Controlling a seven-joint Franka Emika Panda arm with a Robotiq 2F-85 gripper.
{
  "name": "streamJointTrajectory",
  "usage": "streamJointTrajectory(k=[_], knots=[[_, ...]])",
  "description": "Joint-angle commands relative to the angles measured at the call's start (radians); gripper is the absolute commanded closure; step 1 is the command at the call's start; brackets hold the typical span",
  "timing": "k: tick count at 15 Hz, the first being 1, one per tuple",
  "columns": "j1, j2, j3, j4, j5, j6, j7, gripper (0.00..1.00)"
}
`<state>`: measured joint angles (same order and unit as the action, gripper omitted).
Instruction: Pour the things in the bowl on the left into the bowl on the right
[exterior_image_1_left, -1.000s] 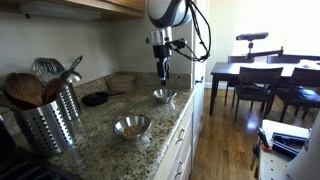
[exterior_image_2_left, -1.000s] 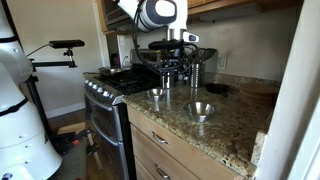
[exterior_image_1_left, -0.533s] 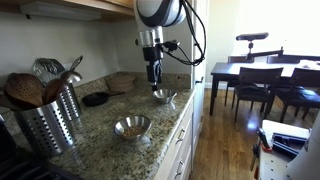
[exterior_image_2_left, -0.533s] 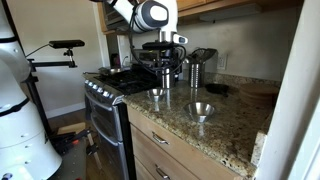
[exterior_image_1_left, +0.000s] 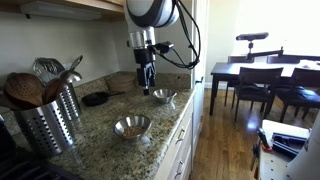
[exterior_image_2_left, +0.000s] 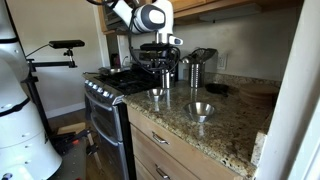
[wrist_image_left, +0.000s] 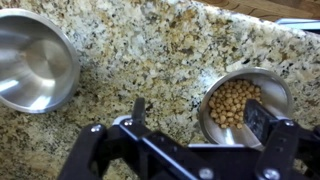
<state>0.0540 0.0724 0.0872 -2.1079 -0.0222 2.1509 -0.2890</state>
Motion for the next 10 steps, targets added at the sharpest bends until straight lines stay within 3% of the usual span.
streamJointTrajectory(k=[1, 10], knots=[[0.004, 0.006, -0.001, 0.008, 0.004, -0.002, 0.0, 0.0], [-0.004, -0.009, -0.004, -0.025, 0.01, 0.017, -0.028, 0.0]])
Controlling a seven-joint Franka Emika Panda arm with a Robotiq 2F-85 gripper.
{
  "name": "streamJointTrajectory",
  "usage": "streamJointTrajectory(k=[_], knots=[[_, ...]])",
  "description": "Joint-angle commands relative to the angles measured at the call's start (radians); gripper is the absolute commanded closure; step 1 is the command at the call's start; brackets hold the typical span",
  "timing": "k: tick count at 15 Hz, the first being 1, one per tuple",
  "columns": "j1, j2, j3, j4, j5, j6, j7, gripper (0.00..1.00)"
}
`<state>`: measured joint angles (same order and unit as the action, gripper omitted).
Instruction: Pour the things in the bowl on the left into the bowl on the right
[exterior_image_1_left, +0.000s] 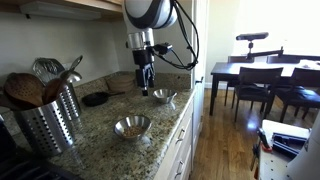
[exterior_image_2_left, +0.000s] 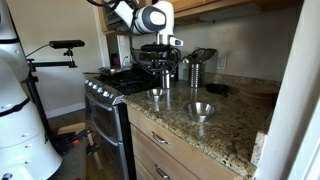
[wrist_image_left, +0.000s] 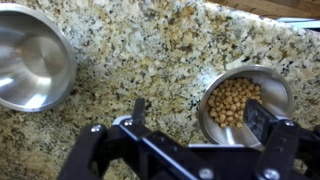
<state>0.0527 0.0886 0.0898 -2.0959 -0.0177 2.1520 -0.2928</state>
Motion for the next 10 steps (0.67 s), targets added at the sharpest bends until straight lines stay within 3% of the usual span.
streamJointTrajectory(k=[1, 10], knots=[[-0.004, -0.027, -0.007, -0.043, 0.009, 0.021, -0.032, 0.0], [0.022, 0.001, 0.03, -0.04, 0.042, 0.043, -0.082, 0.0]])
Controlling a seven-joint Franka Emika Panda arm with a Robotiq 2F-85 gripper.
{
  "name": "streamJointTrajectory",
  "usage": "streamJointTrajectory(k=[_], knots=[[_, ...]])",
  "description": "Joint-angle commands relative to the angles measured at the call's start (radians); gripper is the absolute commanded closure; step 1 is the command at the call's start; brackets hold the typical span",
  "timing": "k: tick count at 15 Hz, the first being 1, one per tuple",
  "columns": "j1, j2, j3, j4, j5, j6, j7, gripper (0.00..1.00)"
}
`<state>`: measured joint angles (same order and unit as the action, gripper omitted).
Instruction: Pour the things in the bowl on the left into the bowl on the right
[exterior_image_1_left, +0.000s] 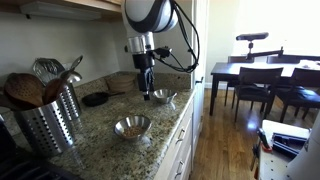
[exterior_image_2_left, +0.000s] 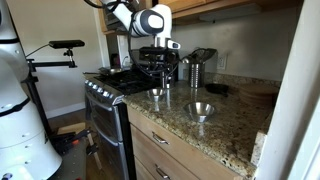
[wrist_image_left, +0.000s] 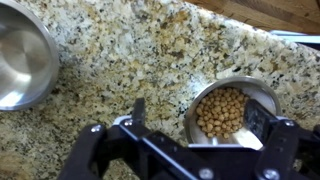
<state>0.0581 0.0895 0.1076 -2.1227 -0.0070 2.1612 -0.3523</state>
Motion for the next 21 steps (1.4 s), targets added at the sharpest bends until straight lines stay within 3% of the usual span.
streamJointTrajectory(k=[1, 13, 21], knots=[[0.021, 0.003, 0.017, -0.011, 0.033, 0.034, -0.018, 0.0], [0.053, 0.127, 0.076, 0.041, 0.068, 0.098, -0.01, 0.0], [0.06, 0.193, 0.118, 0.109, 0.075, 0.08, -0.027, 0.0]])
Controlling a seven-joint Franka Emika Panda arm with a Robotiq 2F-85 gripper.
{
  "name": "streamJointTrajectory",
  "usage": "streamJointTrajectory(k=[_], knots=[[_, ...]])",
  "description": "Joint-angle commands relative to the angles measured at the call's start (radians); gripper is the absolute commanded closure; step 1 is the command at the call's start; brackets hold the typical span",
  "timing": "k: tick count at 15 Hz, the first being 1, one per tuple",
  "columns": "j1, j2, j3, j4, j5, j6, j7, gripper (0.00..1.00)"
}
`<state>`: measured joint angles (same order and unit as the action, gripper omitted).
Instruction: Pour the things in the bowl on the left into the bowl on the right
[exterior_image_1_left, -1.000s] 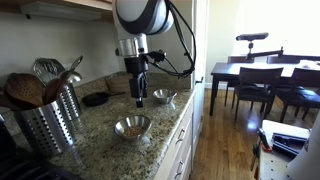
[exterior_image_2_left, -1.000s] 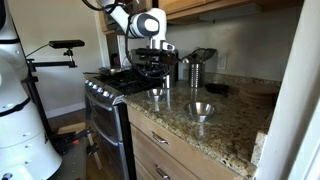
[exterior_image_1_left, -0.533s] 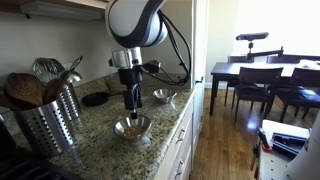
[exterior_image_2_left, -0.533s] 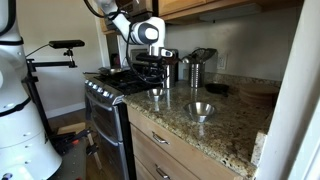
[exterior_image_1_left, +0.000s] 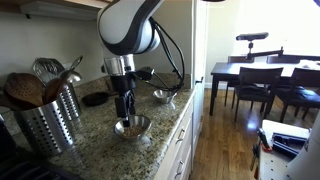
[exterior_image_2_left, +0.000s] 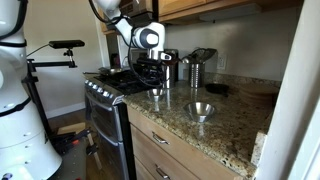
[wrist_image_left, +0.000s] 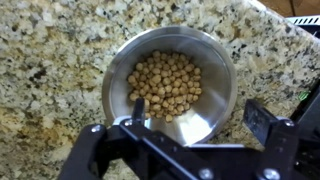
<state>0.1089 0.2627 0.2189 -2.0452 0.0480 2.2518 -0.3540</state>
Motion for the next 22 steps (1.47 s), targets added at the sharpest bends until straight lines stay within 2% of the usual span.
streamJointTrajectory(k=[1, 12, 18, 22], knots=[[0.011, 0.027, 0.011, 0.04, 0.018, -0.012, -0.027, 0.0], [0.009, 0.101, 0.029, 0.073, 0.048, -0.018, -0.025, 0.0], [0.026, 0.119, 0.028, 0.112, 0.062, -0.054, 0.05, 0.0], [0.024, 0.116, 0.026, 0.096, 0.053, -0.025, 0.019, 0.0]])
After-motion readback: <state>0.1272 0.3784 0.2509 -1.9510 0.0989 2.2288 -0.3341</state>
